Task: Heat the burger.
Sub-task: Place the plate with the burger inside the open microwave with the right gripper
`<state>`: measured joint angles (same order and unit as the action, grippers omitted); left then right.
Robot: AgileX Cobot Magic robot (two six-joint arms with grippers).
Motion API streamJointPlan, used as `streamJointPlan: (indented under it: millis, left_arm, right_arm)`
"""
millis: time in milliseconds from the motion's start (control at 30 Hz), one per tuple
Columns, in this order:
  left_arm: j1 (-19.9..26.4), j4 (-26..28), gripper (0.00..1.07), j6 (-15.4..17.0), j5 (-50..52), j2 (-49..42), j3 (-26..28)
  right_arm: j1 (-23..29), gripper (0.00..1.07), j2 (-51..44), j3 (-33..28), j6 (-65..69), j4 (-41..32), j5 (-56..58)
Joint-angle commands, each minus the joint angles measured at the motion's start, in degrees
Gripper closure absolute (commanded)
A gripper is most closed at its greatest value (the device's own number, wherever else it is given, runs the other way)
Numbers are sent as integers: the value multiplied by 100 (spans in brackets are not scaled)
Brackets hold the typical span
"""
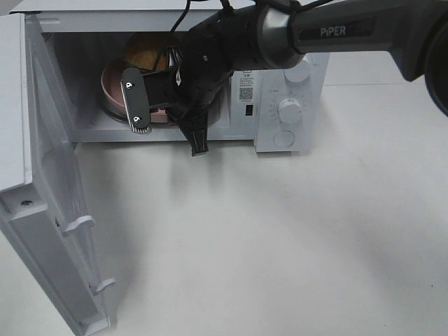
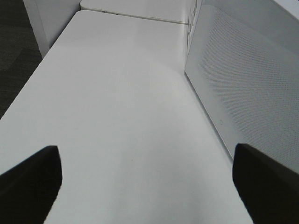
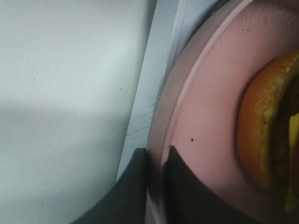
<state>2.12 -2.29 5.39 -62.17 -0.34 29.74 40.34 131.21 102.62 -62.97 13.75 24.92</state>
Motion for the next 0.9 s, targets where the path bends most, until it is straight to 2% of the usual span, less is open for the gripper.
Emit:
streamJointPlan:
  millis: [33,200,600,733,800,900]
  left_arm:
    - [-6,17,16,-11,69,-103,-11]
    - [-6,17,16,-11,69,-103,-11]
    - [-6,17,16,-11,69,-103,-11]
    - [-6,17,16,-11,69,-103,-11]
    - [-6,17,16,-11,69,-103,-11]
    - [-6,17,16,-11,69,-103,-11]
  right_arm:
    - [-23,107,-17,235,29,138,-286]
    - [-23,107,229,653,103,126,-103]
    - [-46,106,327,814,109,132,-166]
    - [-46,102,327,814,120,132,-166]
    - [-46,93,327,814,132,109,-120]
    - [-46,91,327,814,132,97,-80]
